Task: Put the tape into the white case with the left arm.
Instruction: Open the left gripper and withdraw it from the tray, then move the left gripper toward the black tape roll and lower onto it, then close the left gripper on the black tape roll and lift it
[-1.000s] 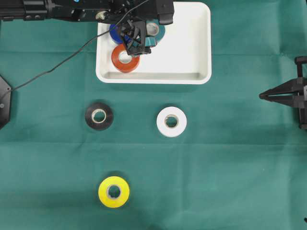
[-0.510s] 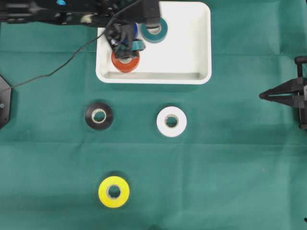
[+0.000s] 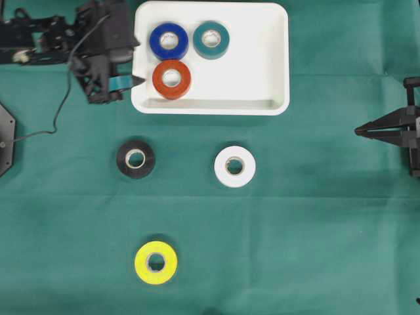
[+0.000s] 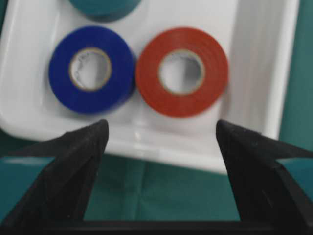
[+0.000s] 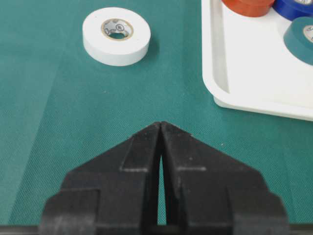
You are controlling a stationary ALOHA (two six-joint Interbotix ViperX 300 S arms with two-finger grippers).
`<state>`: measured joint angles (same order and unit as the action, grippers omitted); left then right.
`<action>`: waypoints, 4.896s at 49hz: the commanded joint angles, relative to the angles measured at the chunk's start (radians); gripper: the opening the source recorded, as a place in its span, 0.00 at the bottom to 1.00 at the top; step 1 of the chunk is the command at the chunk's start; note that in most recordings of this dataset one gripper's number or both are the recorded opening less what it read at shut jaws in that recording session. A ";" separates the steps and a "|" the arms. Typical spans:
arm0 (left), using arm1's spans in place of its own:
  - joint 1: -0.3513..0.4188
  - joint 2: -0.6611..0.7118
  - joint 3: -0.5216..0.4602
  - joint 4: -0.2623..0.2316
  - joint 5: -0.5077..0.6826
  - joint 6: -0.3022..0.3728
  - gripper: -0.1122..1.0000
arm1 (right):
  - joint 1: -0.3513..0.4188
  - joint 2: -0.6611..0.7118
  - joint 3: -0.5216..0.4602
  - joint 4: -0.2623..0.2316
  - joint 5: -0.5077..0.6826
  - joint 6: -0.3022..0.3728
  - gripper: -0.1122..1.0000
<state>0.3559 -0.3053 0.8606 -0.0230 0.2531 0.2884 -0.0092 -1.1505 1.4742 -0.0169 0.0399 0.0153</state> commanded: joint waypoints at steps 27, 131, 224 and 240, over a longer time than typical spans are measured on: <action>-0.114 -0.314 0.225 -0.006 -0.020 -0.021 0.88 | -0.002 0.002 -0.009 -0.002 -0.011 0.000 0.01; -0.514 -0.350 0.255 0.000 -0.051 -0.103 0.86 | -0.003 0.003 -0.009 -0.002 -0.011 0.000 0.01; -0.514 0.218 0.046 0.000 -0.074 -0.095 0.83 | -0.002 0.002 -0.008 -0.002 -0.011 0.000 0.01; -0.505 0.224 0.040 -0.003 -0.074 -0.112 0.29 | -0.002 0.002 -0.008 -0.002 -0.011 0.000 0.01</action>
<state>-0.1519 -0.0752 0.9189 -0.0261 0.1871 0.1810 -0.0107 -1.1566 1.4757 -0.0169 0.0399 0.0153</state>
